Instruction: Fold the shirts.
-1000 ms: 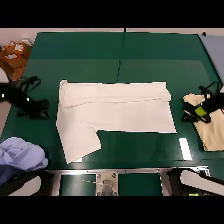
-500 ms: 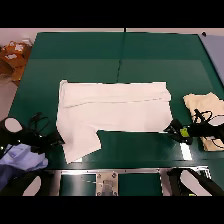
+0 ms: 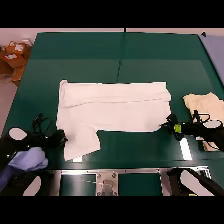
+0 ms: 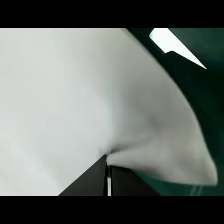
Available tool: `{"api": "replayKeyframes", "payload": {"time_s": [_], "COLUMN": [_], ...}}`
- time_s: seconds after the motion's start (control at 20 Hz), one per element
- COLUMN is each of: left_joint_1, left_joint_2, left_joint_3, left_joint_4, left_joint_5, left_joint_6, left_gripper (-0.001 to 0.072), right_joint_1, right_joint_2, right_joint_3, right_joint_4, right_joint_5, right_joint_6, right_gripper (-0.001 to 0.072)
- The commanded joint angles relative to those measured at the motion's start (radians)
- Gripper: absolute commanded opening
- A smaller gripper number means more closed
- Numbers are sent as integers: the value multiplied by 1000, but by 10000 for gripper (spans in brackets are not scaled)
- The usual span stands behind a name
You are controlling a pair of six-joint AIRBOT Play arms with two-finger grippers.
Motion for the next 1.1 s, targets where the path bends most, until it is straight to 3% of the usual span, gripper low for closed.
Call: {"api": "replayKeyframes", "payload": {"time_s": [0.0,0.25,0.45,0.7,0.85,1.05], "left_joint_1": [-1,-1,-1,-1,-1,-1], "left_joint_2": [2,7,69,204,197,39], "left_joint_3": [19,214,285,324,393,487], "left_joint_4": [-133,79,98,98,96,-6], "left_joint_5": [-1,-289,-417,-422,-319,-193], "left_joint_6": [124,111,88,20,22,113], "left_gripper": [25,24,23,23,23,23], "right_joint_1": [32,-53,-97,-96,-92,-8], "right_joint_2": [-9,15,90,145,143,62], "right_joint_3": [17,99,101,149,245,382], "right_joint_4": [80,-125,-335,-334,-284,-201], "right_joint_5": [-21,180,287,356,367,269], "right_joint_6": [-91,-115,-40,-29,-29,-29], "right_gripper": [13,12,12,12,12,12]}}
